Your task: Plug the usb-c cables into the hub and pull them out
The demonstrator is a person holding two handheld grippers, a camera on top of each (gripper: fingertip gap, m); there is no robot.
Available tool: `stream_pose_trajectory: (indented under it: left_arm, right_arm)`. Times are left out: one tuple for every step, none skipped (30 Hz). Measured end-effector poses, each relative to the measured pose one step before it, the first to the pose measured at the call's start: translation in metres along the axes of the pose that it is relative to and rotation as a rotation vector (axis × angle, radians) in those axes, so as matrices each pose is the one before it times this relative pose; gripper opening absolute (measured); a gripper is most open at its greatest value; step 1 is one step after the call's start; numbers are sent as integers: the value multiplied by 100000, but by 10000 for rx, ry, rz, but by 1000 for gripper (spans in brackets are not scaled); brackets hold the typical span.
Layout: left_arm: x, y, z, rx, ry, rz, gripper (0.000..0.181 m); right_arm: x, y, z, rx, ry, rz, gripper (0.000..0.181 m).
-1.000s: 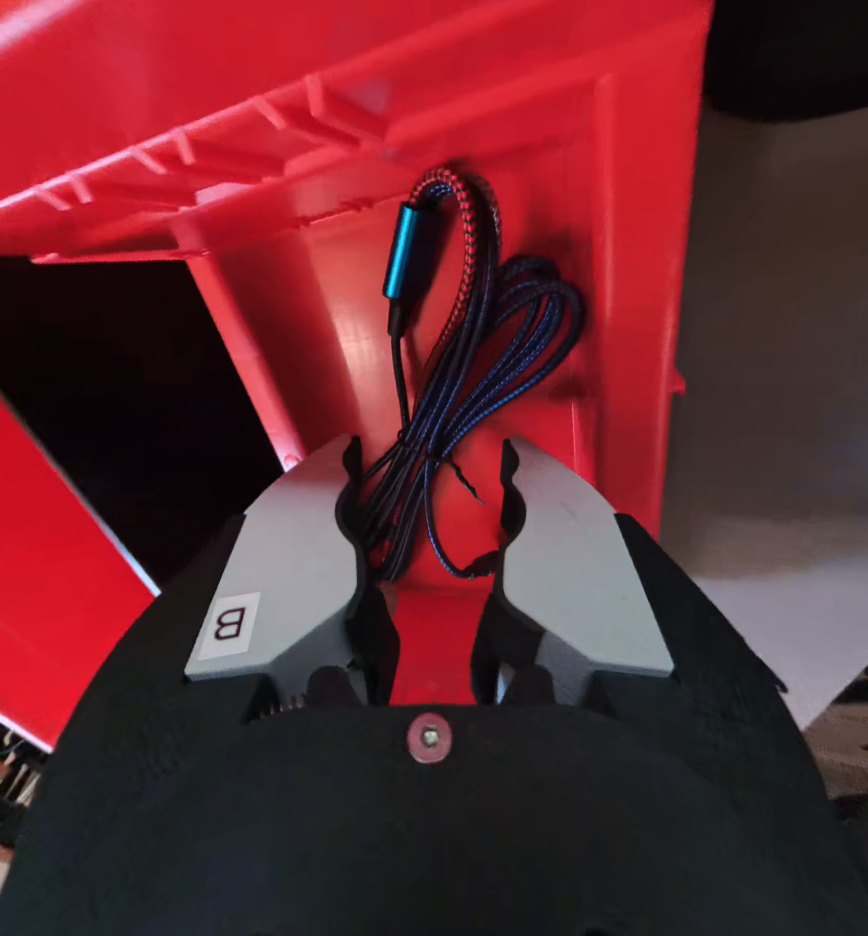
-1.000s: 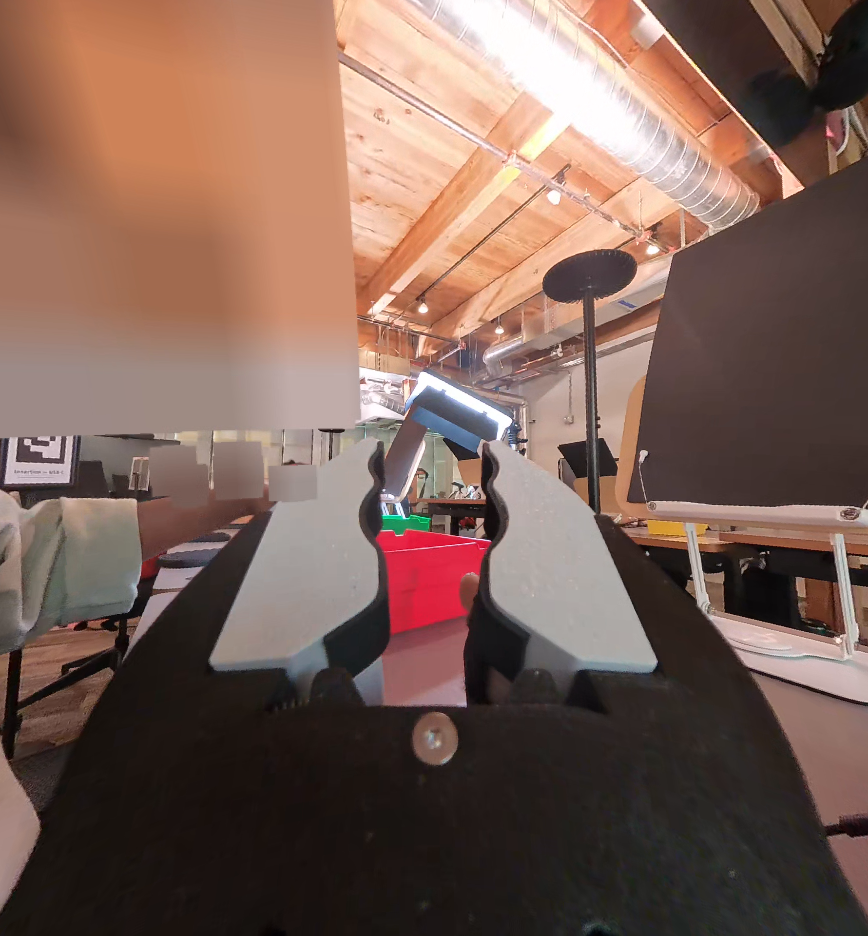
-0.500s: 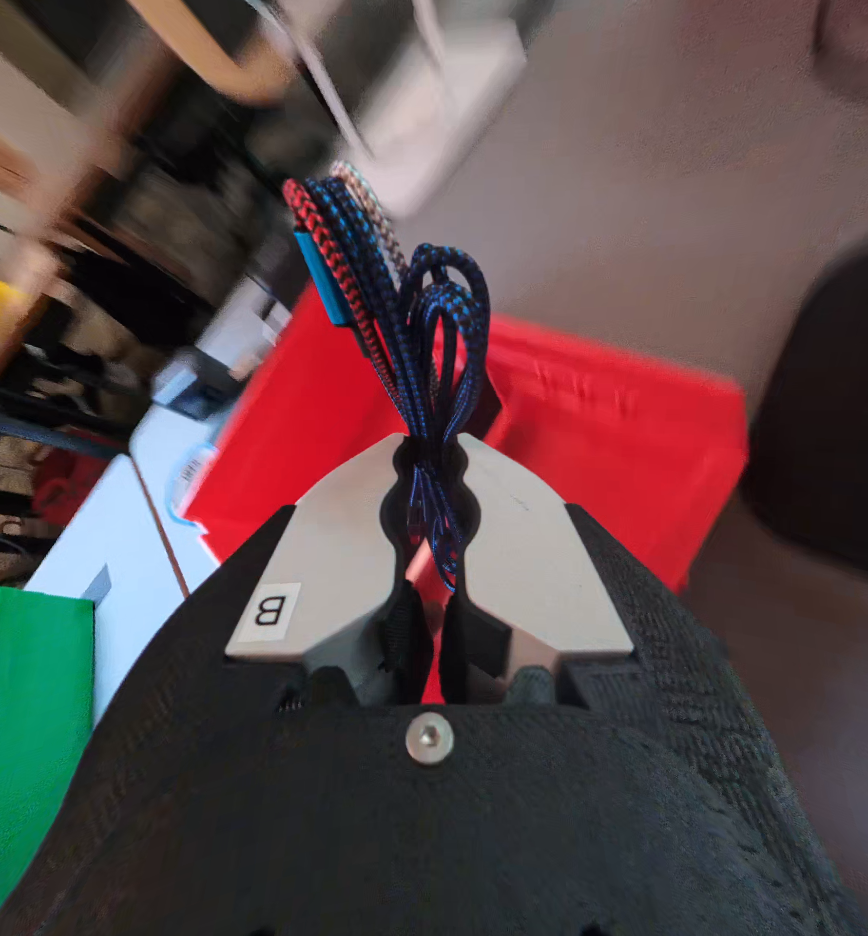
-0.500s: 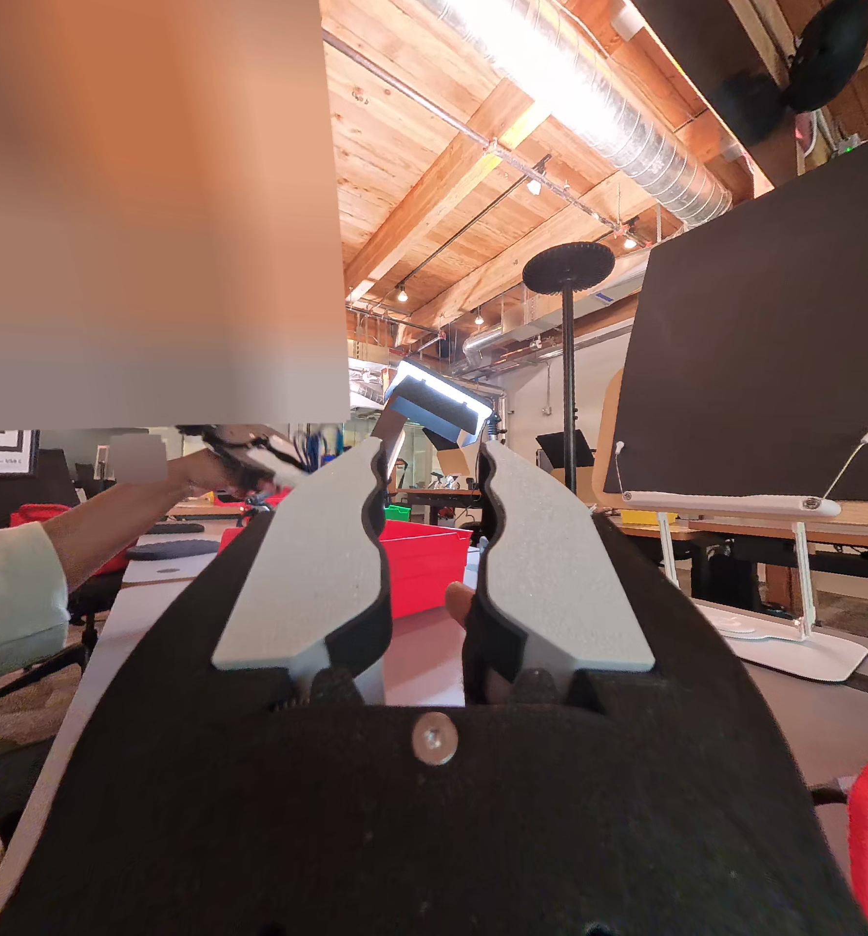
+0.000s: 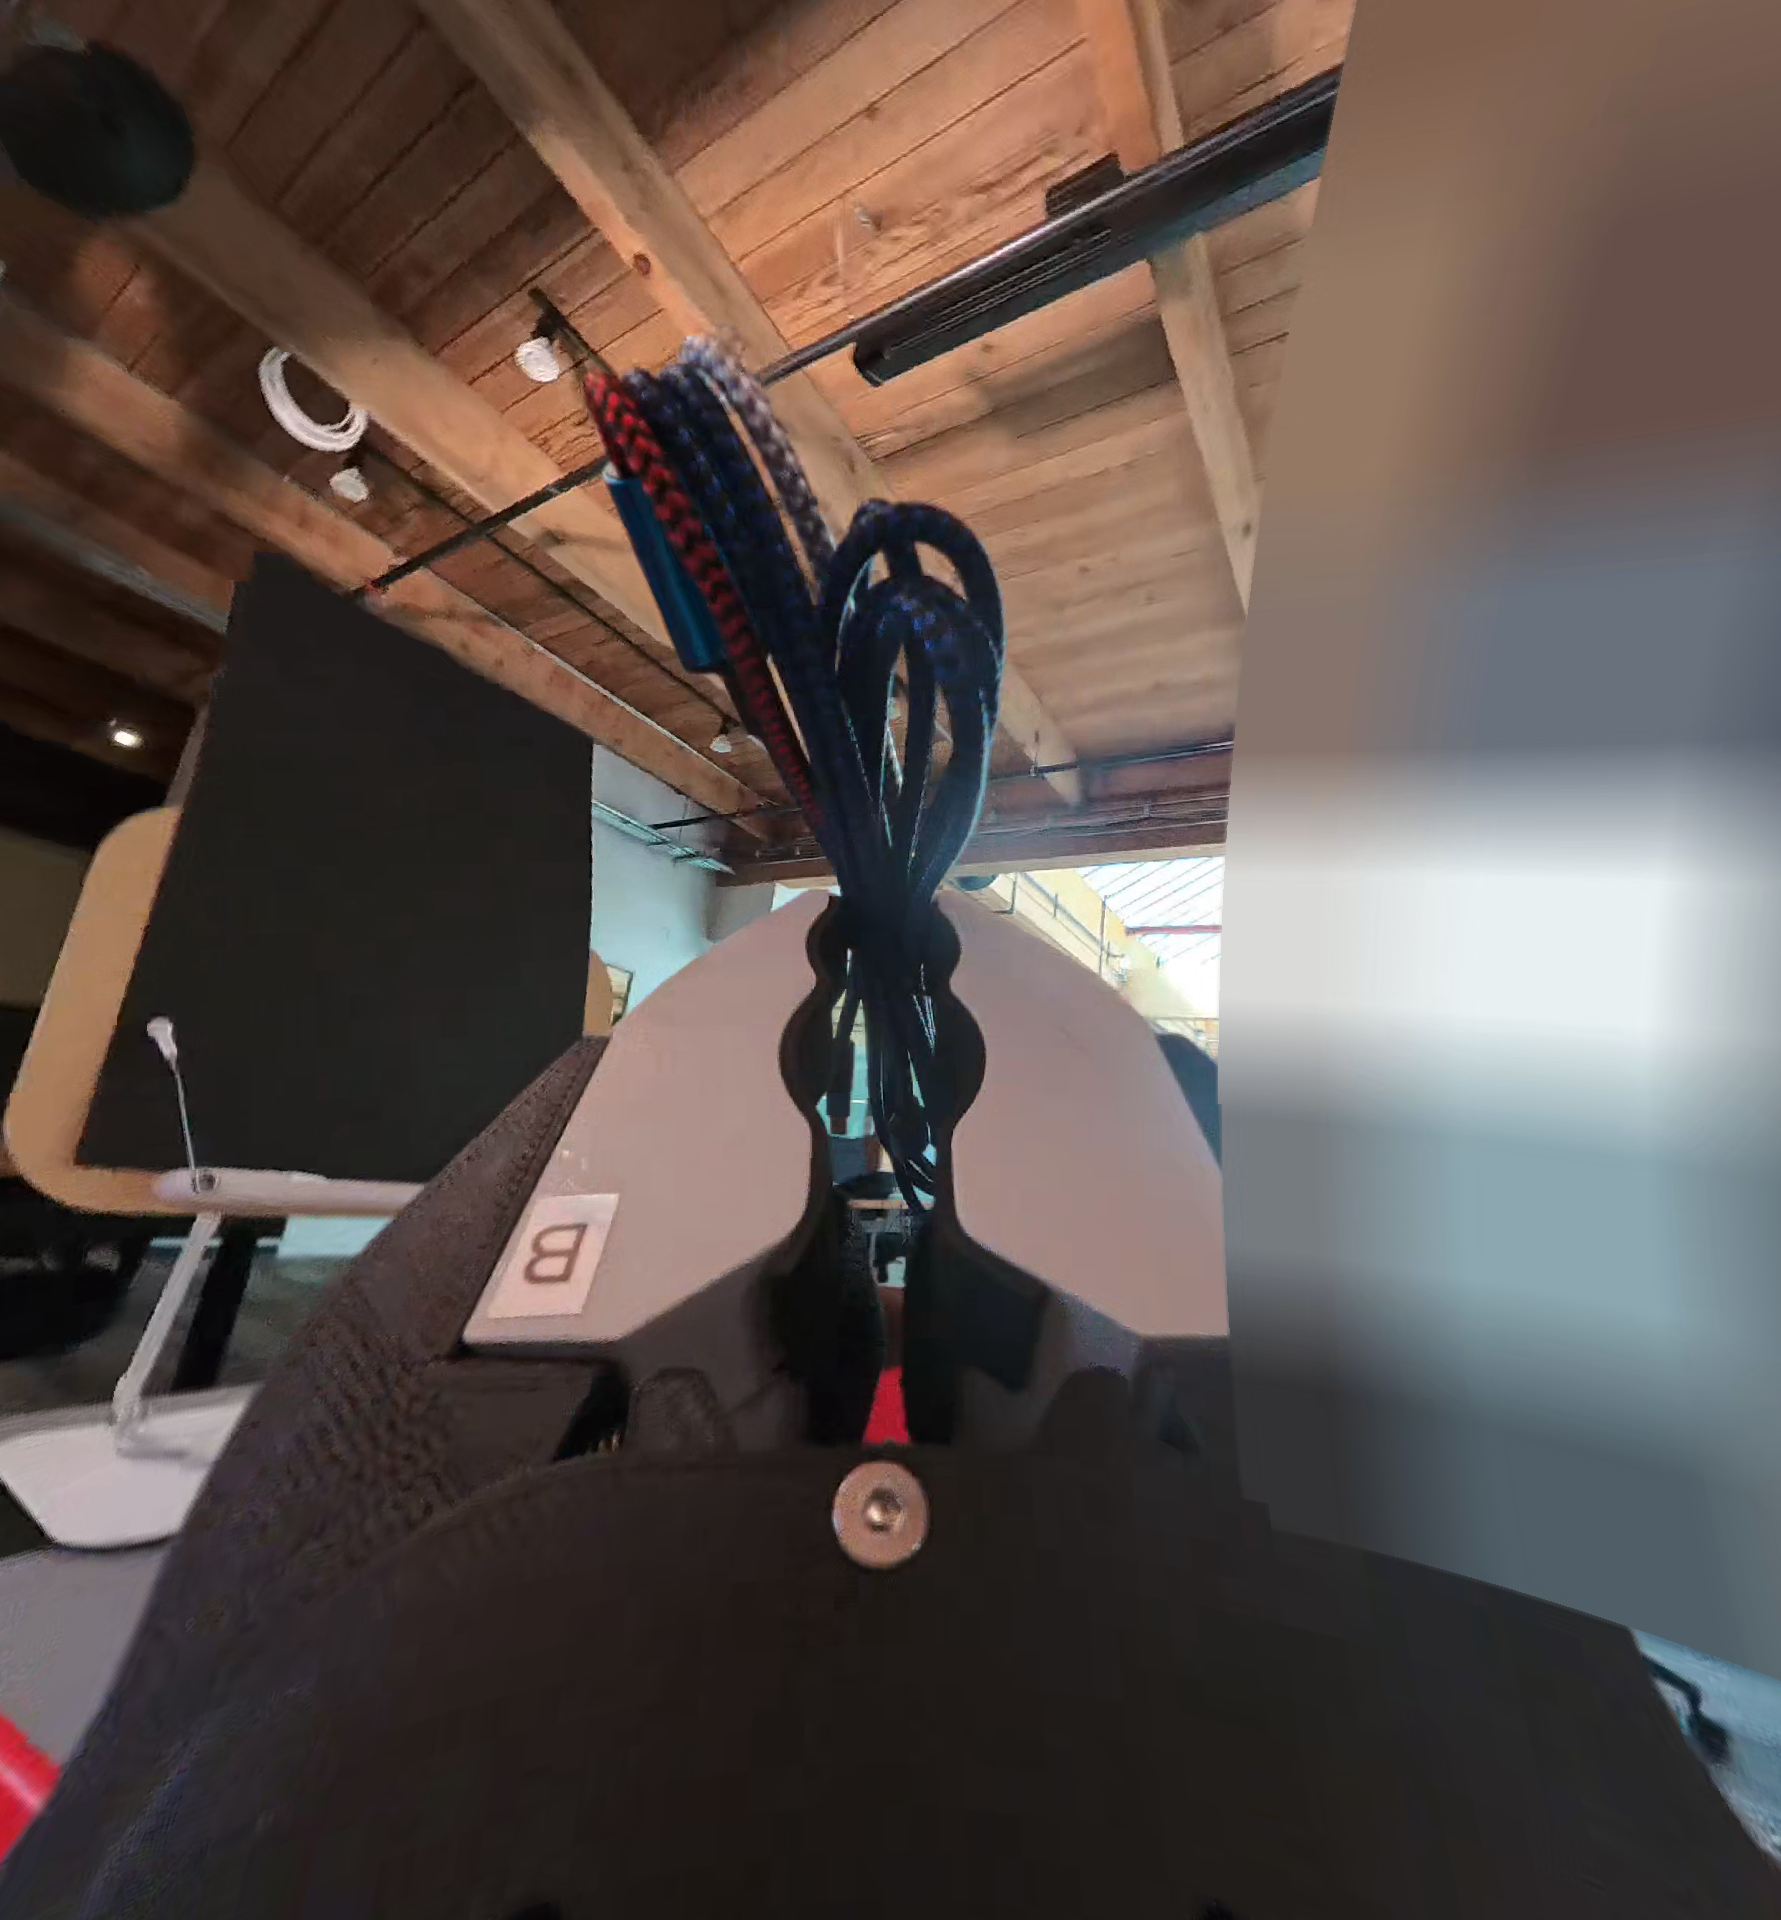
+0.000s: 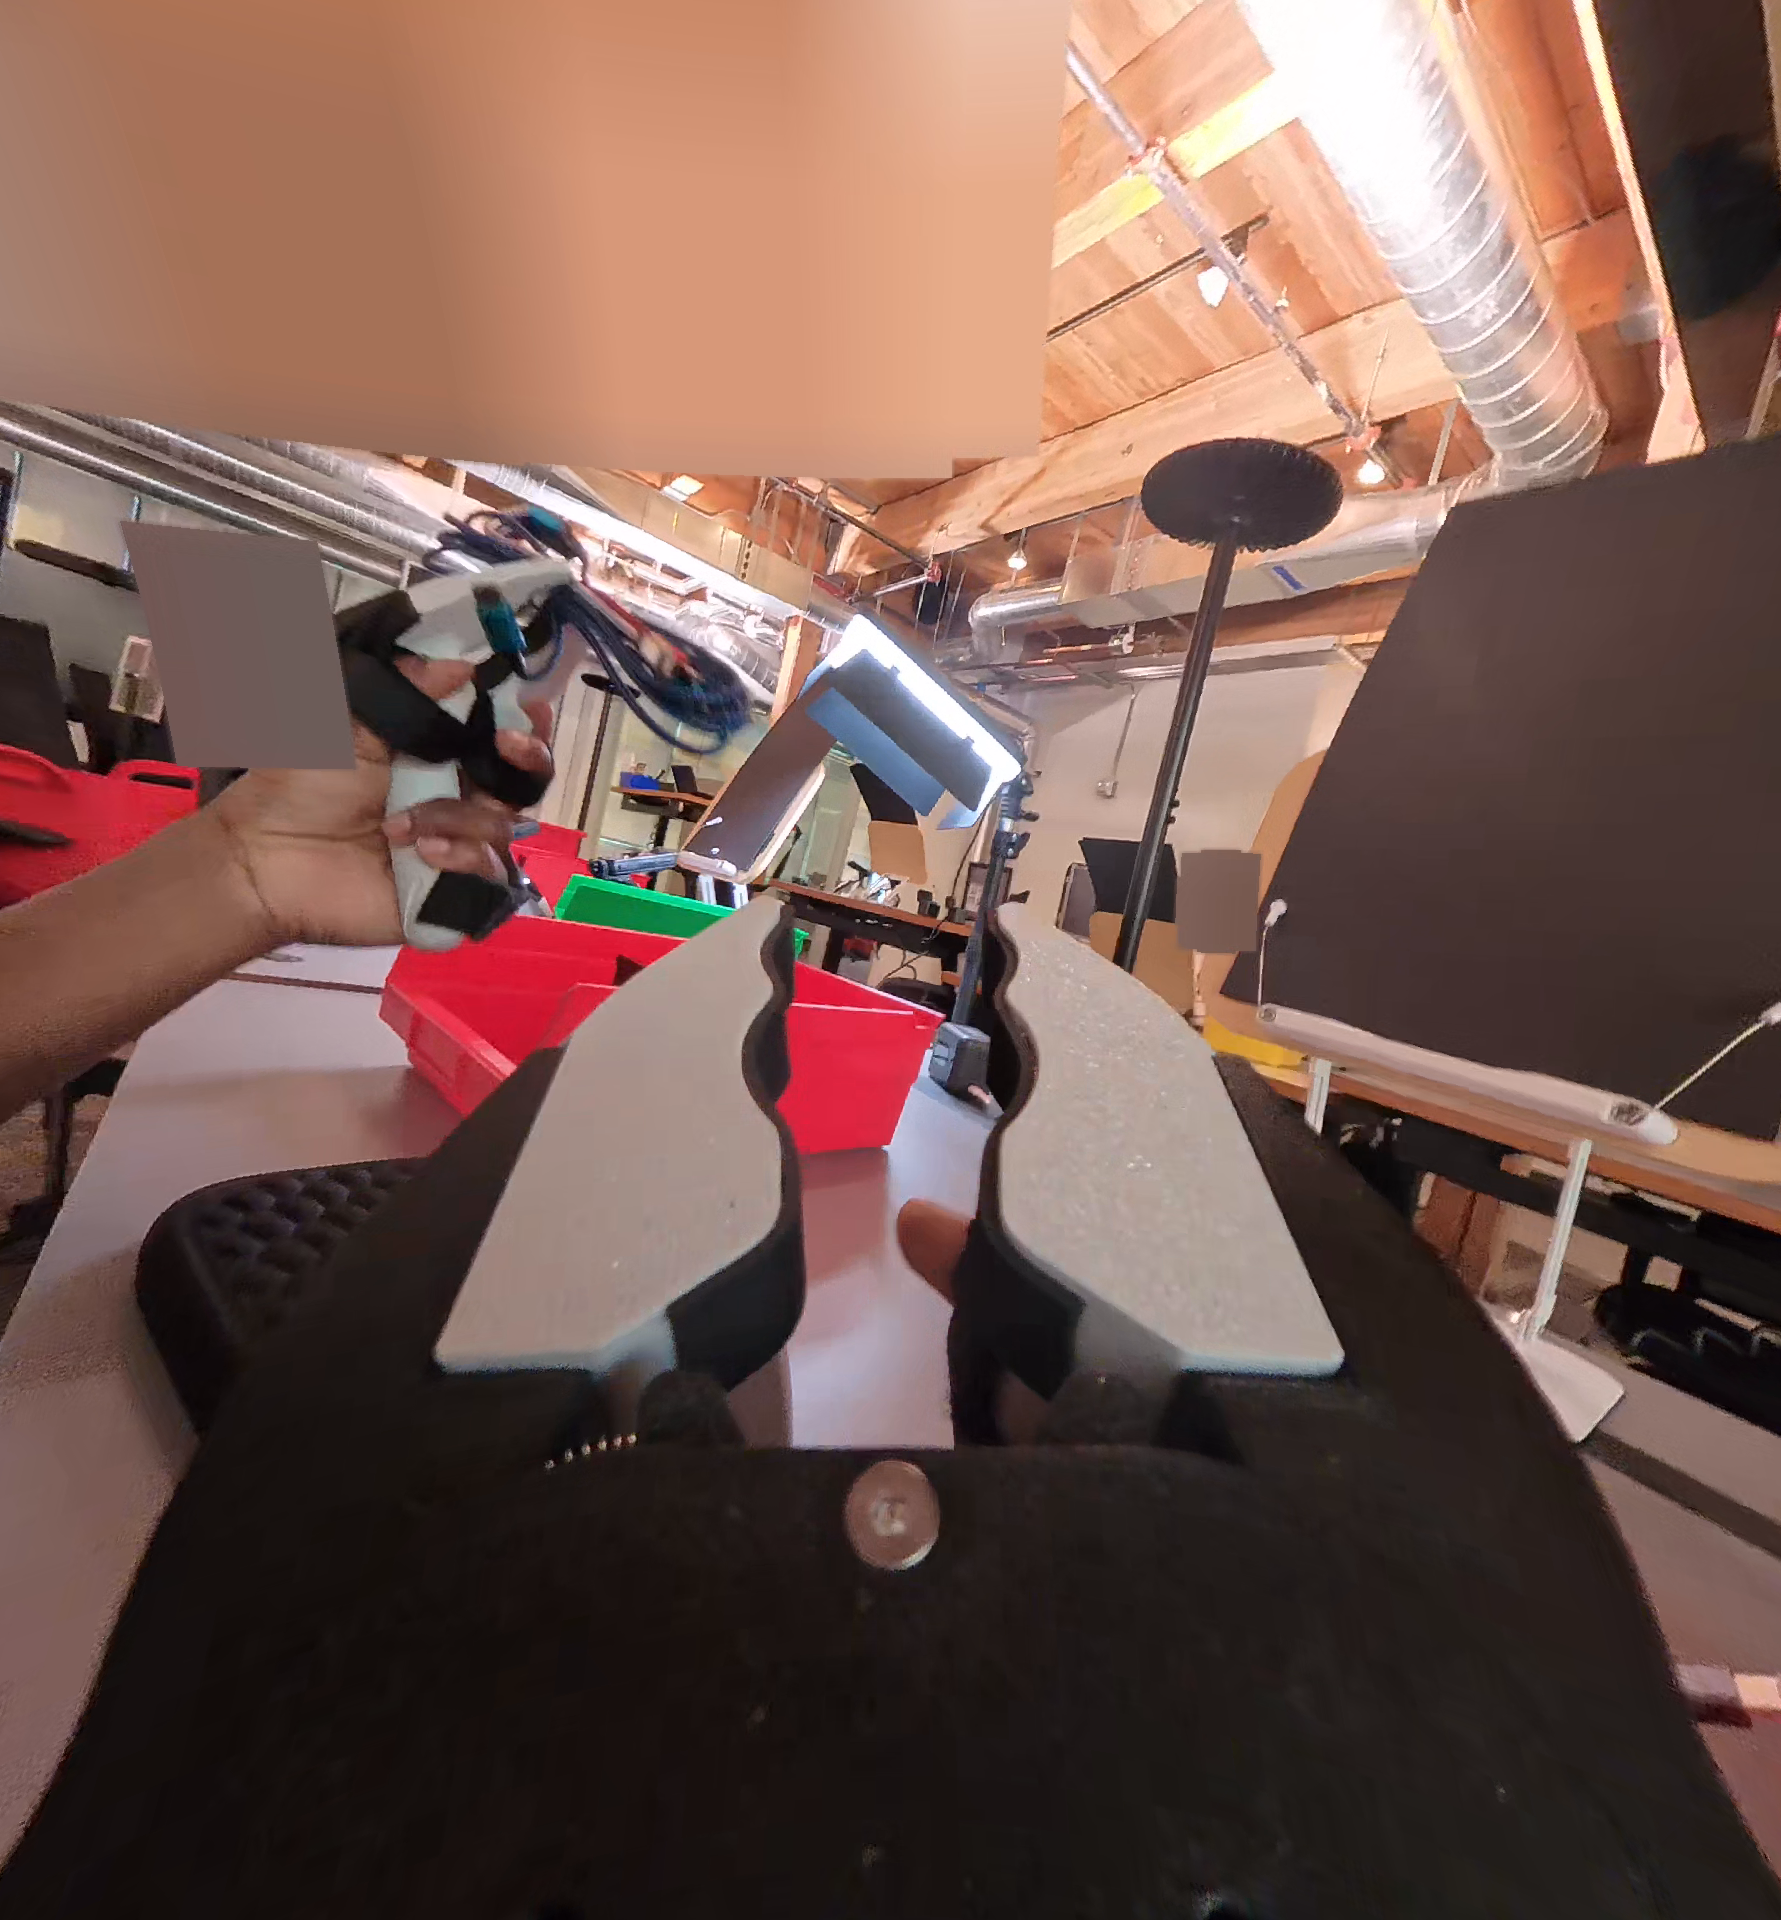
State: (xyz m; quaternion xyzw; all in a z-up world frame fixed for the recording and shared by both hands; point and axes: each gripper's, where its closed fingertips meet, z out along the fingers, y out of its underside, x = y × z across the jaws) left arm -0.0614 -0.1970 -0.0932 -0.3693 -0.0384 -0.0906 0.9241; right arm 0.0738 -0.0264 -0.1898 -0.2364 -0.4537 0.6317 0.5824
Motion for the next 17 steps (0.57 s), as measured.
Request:
stream_pose_trajectory:
  left_arm:
    - [-84,931,65,-90,-291,18,14]
    - [-142,983,81,-189,-371,184,13]
    - [2,1028,138,-291,-281,331,11]
    - [296,983,256,-350,-69,437,11]
    - [498,977,363,-452,90,395,11]
    - [545,897,396,-472,118,343,11]
    - [549,756,341,-393,105,360,12]
    - [442,604,272,-306,11,365,12]
    - [365,488,231,-225,-48,317,12]
    - [412,391,211,-169,9,248,12]
    - [455,307,204,-125,74,182,12]
    - [424,243,181,-91,95,105,12]
    - [369,176,165,-46,113,28,14]
    - [293,95,113,21,115,-94,11]
    - [216,15,78,86,123,-201,11]
    - [176,-60,28,140,149,-258,11]
    - [133,-84,-2,186,179,-284,11]
  right_arm:
    - [-339,-364,148,17,-4,-166,33]
    - [-551,-277,252,-125,-111,-138,30]
    - [-766,-103,374,-319,-242,-58,26]
    - [-1002,-11,483,-416,-402,59,26]
    - [-1170,-18,561,-388,-527,205,26]
    - [-1103,36,603,-369,-518,369,26]
    - [-869,157,622,-369,-391,420,26]
    - [-603,197,574,-314,-222,297,26]
    - [-388,150,538,-213,-73,150,26]
    - [-109,168,506,-179,106,82,27]
    - [-43,167,468,-155,139,26,29]
    - [-3,176,402,-140,128,-9,29]
    - [144,254,352,-170,175,-5,29]
    - [73,237,264,-147,88,-41,30]
    - [-34,180,198,-101,2,-58,30]
    - [-103,122,127,-77,-38,-57,30]
    - [-239,46,71,-52,-115,-93,28]
